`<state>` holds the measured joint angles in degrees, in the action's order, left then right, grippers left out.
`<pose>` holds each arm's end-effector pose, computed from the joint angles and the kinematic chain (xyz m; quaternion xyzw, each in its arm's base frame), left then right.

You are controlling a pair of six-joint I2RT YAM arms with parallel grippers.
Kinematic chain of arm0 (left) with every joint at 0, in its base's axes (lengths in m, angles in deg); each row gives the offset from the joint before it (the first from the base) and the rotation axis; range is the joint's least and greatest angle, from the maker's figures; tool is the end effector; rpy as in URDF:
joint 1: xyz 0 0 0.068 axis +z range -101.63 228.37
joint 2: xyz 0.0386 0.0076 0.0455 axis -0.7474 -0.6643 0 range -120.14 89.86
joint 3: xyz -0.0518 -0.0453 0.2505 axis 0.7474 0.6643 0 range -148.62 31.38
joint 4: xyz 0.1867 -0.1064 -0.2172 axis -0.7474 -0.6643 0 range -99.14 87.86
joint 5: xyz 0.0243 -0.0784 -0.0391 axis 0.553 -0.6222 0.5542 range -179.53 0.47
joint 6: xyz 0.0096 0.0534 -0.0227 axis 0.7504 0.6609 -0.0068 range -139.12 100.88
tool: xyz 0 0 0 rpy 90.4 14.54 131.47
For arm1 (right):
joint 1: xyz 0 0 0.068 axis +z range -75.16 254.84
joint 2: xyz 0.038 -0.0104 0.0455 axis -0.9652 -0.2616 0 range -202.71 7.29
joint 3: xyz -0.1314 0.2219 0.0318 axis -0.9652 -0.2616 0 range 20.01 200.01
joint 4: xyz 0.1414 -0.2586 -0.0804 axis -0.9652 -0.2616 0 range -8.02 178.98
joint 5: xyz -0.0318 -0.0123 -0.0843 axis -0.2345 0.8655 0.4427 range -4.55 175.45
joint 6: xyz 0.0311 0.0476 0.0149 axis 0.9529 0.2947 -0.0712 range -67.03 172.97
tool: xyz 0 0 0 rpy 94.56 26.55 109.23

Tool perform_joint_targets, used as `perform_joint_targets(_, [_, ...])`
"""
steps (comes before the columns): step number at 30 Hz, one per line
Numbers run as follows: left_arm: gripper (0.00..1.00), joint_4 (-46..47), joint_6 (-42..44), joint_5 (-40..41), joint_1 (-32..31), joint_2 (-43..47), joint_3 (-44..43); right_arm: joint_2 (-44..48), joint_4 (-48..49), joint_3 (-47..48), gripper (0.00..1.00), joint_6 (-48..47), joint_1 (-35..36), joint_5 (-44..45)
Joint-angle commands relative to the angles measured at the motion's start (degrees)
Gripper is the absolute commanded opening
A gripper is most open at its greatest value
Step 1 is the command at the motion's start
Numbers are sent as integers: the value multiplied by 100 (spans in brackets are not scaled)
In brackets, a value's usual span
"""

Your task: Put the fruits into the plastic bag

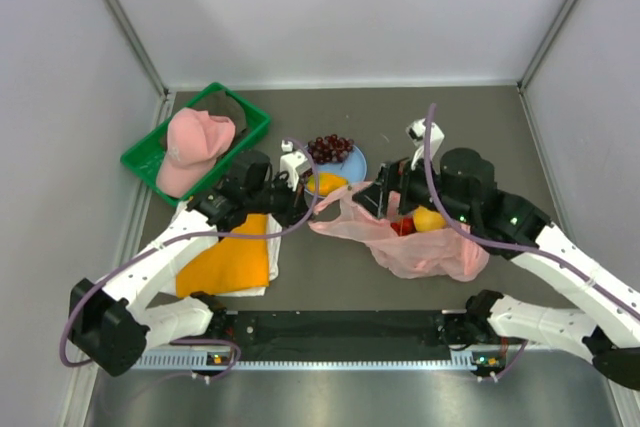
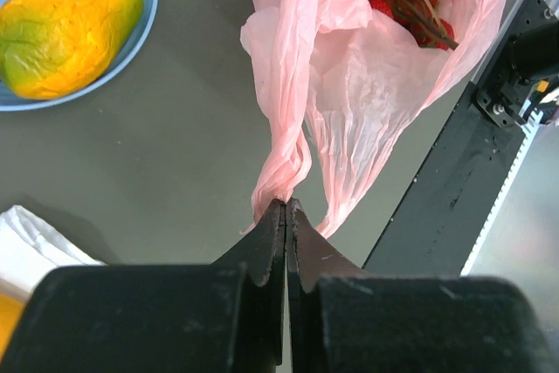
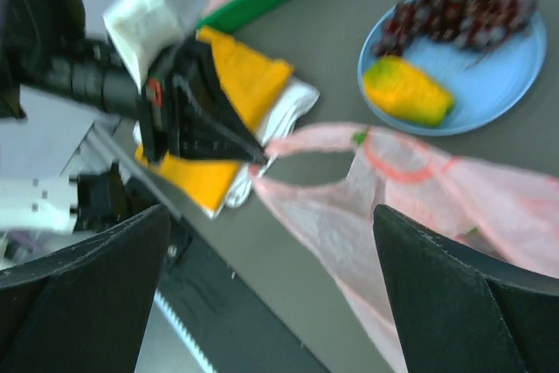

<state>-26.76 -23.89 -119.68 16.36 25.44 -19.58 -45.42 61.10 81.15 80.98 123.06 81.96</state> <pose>0.2402 -0.1754 0.2616 0.3150 0.8170 -0.3552 0.3273 0.1696 0.1939 0.3761 -0.1605 0.8003 0.3759 0.4388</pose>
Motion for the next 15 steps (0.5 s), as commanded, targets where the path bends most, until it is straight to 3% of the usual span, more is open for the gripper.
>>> perform_joint_targets(1, [0,177,38,-192,-7,272,130,-336,47,853,99,-313,-6,1024])
perform_joint_targets(8, [0,142,47,-298,-7,527,306,-1767,-288,2346,99,-437,-621,779])
perform_joint_targets(15, [0,159,100,-562,-16,633,402,-3576,-745,3614,99,-1131,-814,1183])
